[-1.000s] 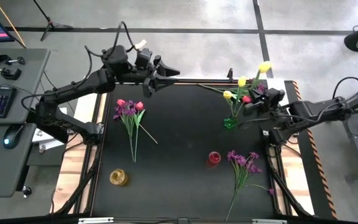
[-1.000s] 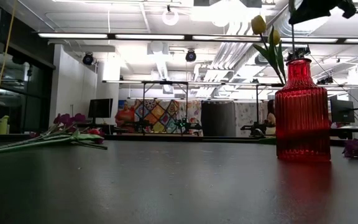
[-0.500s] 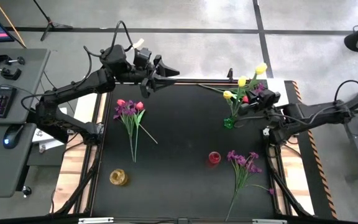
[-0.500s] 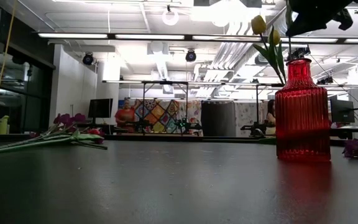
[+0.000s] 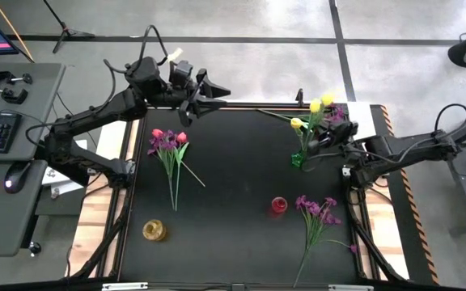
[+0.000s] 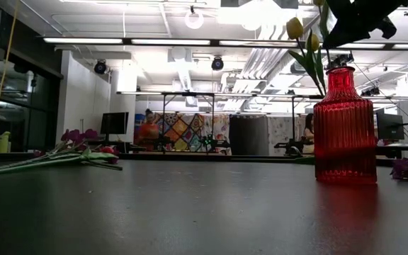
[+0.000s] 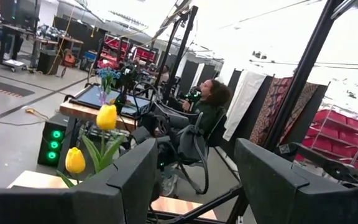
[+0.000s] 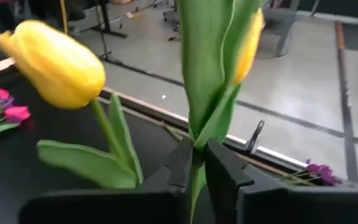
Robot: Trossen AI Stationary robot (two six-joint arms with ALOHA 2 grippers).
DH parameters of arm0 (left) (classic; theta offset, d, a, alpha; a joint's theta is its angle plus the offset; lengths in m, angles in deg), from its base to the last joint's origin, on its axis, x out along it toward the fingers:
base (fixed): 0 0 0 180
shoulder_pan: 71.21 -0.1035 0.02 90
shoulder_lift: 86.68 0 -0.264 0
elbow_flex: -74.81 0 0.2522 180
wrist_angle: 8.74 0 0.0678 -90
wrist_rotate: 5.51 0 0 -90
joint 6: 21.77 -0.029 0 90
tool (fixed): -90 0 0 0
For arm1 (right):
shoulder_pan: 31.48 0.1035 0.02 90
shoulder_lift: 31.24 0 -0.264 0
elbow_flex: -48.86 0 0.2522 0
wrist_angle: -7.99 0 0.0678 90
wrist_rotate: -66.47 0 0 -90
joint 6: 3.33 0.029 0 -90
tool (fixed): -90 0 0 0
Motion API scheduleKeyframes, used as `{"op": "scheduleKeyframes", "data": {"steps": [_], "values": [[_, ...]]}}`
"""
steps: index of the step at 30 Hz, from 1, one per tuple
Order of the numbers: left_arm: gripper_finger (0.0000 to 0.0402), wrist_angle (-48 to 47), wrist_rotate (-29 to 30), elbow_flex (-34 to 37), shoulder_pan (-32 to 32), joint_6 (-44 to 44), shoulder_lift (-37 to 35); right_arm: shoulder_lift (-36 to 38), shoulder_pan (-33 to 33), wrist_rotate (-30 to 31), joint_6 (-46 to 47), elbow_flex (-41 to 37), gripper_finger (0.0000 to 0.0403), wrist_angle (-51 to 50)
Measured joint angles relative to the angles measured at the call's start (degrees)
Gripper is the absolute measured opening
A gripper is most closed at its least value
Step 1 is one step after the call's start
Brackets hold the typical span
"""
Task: Sort flowers into vase by color
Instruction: Put the yellow tulip into the green flower vase
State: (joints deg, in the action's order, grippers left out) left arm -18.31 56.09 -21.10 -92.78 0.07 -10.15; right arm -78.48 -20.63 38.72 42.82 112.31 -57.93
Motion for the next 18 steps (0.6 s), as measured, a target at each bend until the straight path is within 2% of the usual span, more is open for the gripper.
{"op": "scheduleKeyframes", "data": {"steps": [6, 11, 14, 18], "values": [[0.0205, -0.1, -1.2, 0.0, -0.2, -0.5, -0.5, 0.0, 0.0, -4.5, -0.1, 0.2, 0.0139, -0.3], [0.0205, -0.1, -1.8, 0.0, -0.2, -1.0, -0.6, 0.0, 0.0, -11.6, 0.4, 3.2, 0.0228, -7.7], [0.0205, -0.1, -2.9, 0.0, -0.9, -1.0, -0.6, 0.0, 0.0, -15.0, 3.2, 5.4, 0.0263, -12.8], [0.0205, -0.1, -2.9, 0.0, -1.3, -1.0, -0.6, 0.0, 0.0, -20.0, 5.7, 7.2, 0.0283, -18.1]]}}
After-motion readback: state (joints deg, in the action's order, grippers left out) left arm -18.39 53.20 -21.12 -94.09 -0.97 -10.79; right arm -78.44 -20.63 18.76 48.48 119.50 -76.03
